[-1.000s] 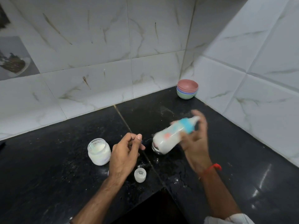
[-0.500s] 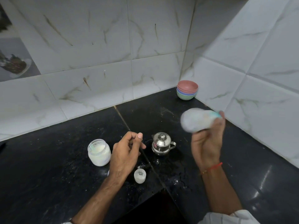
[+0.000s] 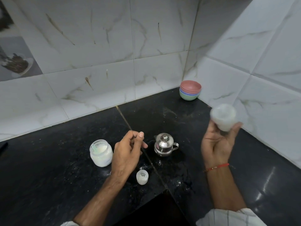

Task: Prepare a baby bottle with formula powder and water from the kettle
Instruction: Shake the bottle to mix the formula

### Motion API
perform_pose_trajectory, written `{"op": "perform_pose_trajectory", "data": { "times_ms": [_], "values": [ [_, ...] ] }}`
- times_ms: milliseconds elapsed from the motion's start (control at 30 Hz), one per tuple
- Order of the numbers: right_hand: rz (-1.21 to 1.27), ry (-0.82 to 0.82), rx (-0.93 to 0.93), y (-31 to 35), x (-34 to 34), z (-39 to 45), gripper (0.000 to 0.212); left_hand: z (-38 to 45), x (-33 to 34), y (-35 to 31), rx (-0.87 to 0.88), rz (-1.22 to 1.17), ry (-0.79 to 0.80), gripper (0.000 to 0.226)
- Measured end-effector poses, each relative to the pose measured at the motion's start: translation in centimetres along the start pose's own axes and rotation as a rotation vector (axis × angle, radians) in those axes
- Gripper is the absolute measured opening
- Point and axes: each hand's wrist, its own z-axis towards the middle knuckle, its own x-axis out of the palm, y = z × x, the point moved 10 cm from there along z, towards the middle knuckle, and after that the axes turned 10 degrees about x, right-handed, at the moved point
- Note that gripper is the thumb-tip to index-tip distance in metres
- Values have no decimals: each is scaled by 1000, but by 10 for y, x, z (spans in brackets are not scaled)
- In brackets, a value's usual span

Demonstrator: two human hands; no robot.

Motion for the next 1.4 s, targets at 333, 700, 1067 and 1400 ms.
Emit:
{"op": "perform_pose_trajectory", "data": {
  "times_ms": [333,700,1067,1400],
  "values": [
    [-1095,524,182,-71,46,-32,81,4,5,2,-2,5,12,23],
    [-805,322,117,-55,35,-19,72,2,5,6,-36,-1,10,22],
    [114,-103,-50,1,-6,2,62,2,-2,3,-39,-30,-22,21],
    [-1327,664,309,-99,40,-45,84,3,9,-1,-18,-13,26,23]
  ]
}}
